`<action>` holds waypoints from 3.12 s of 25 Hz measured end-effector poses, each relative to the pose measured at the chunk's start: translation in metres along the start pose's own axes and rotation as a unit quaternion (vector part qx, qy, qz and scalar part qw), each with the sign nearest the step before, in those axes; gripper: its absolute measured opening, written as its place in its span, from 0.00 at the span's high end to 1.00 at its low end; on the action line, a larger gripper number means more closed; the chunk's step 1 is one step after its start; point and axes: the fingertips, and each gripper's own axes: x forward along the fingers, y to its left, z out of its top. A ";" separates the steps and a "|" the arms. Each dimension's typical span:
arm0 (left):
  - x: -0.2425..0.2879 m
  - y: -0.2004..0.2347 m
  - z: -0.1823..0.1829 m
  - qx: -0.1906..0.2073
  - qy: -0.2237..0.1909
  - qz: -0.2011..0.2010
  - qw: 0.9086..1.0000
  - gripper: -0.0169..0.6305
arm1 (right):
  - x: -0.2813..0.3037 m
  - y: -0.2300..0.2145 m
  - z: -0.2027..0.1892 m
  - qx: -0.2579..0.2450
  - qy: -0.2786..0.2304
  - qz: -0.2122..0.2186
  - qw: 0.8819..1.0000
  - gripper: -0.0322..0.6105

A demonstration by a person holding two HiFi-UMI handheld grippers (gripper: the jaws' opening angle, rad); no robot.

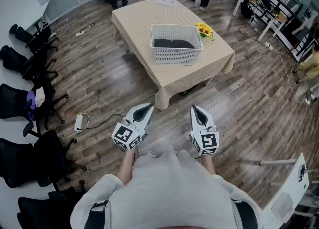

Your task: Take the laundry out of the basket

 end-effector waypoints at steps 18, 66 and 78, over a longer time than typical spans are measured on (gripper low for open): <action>-0.001 -0.003 -0.004 -0.005 0.000 0.003 1.000 0.96 | -0.005 0.012 -0.011 0.001 0.013 0.010 1.000 0.95; 0.170 0.092 -0.024 -0.016 -0.007 0.018 1.000 0.96 | 0.143 -0.102 -0.037 -0.004 0.026 0.027 0.999 0.95; 0.216 0.240 -0.001 -0.030 -0.015 0.015 0.999 0.96 | 0.293 -0.099 -0.005 -0.017 0.034 0.022 0.999 0.95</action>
